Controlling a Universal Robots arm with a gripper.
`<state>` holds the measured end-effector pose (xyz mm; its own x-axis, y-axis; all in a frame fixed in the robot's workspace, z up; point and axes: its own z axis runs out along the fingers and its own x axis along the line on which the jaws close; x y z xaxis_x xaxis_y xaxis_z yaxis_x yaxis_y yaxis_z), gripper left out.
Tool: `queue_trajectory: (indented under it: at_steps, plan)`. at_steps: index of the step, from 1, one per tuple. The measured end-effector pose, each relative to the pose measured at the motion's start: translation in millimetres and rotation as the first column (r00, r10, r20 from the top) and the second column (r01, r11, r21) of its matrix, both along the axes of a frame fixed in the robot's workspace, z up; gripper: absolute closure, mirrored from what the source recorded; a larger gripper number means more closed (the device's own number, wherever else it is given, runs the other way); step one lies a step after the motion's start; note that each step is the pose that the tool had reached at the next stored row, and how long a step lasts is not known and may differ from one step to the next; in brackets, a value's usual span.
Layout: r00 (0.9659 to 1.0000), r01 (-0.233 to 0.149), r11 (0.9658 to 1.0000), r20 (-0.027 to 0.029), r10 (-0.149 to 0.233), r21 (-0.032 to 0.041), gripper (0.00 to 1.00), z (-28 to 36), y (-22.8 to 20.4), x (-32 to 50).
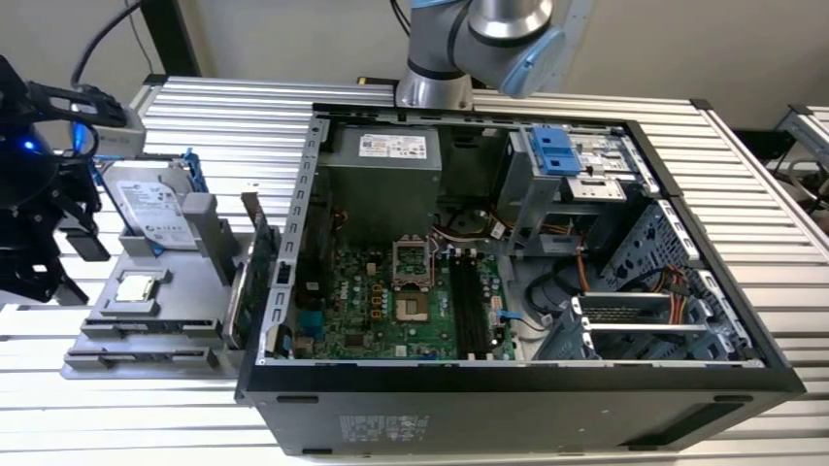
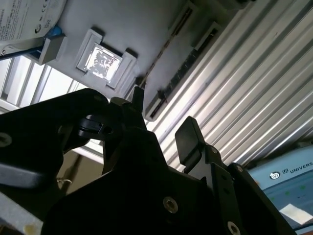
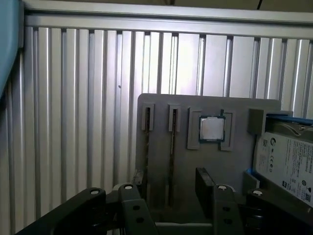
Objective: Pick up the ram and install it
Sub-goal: 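Pick up the ram and move it above insertion slot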
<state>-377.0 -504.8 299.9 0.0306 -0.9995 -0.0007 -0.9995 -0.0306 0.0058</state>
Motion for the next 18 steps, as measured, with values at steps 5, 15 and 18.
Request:
queue_trajectory:
  at_steps: [5, 15, 18]
  plan:
    - [1.0, 0.001, 1.0, -0.0005, -0.001, -0.0024, 0.0, -7.9, -1.5, -0.2]
    - [1.0, 0.004, 1.0, -0.0024, -0.004, -0.002, 0.0, -25.7, -15.8, 0.0]
    - [1.0, 0.005, 1.0, -0.0026, -0.005, -0.0028, 0.0, -31.0, -16.0, -0.3]
